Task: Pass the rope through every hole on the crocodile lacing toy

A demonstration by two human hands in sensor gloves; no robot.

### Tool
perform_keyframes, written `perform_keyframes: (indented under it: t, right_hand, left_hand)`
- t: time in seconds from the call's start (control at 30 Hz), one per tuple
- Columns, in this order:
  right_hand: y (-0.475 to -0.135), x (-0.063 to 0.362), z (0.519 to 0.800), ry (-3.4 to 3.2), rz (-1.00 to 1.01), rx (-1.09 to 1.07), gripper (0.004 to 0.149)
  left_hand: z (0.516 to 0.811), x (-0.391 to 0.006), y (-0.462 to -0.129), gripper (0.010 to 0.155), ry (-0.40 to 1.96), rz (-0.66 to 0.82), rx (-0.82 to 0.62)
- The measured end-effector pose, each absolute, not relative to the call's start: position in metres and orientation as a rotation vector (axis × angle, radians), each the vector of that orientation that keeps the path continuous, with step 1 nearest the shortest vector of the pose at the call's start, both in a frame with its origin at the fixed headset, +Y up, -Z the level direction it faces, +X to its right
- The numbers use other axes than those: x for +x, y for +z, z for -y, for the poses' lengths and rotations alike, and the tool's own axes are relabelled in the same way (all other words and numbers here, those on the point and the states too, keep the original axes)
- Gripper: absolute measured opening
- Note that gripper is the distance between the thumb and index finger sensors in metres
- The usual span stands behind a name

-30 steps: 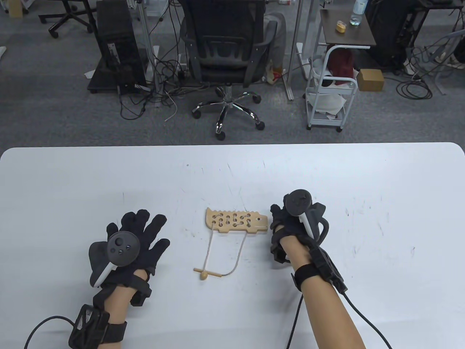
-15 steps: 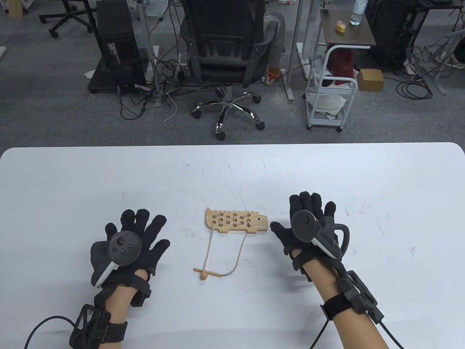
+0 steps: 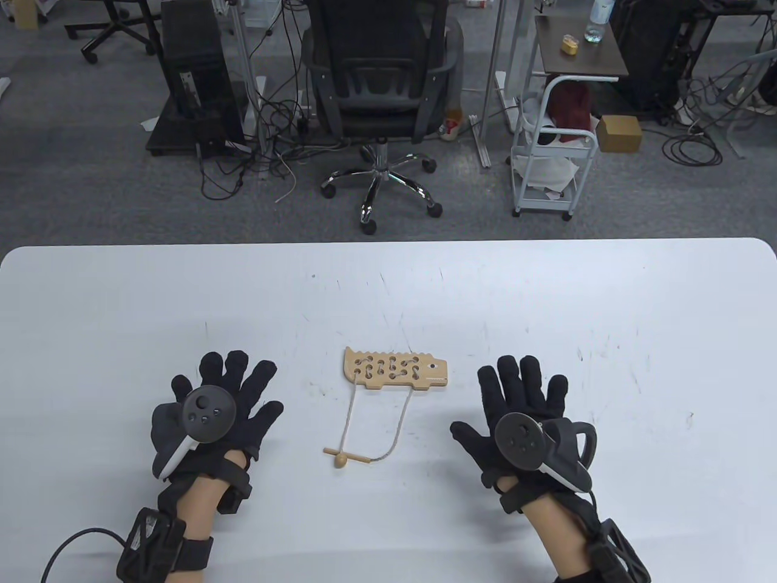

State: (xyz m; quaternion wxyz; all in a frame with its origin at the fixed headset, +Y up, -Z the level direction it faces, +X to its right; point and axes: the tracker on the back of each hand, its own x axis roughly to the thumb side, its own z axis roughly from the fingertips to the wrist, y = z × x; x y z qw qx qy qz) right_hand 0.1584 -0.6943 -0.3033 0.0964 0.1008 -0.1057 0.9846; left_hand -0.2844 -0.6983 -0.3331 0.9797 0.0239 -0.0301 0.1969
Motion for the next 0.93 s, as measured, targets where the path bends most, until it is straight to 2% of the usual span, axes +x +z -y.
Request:
perform_keyframes:
  t: [0.17,0.5,0.93]
  right_hand:
    - [-0.301,0.156,0.694,2.91,0.323,0.299,0.089]
    - [-0.308,0.159,0.704,2.896,0.272,0.282,0.089]
    - [-0.309,0.155,0.711,2.866,0.231,0.307,0.09]
  left_hand:
    - [0.712,-0.295,-0.342,0.069,0.446,0.023,0.004]
    - [0.687,-0.286,-0.331,0.07,0.408,0.061,0.075]
    - [0.688,-0.28,-0.328,0.069,0.397,0.08,0.068]
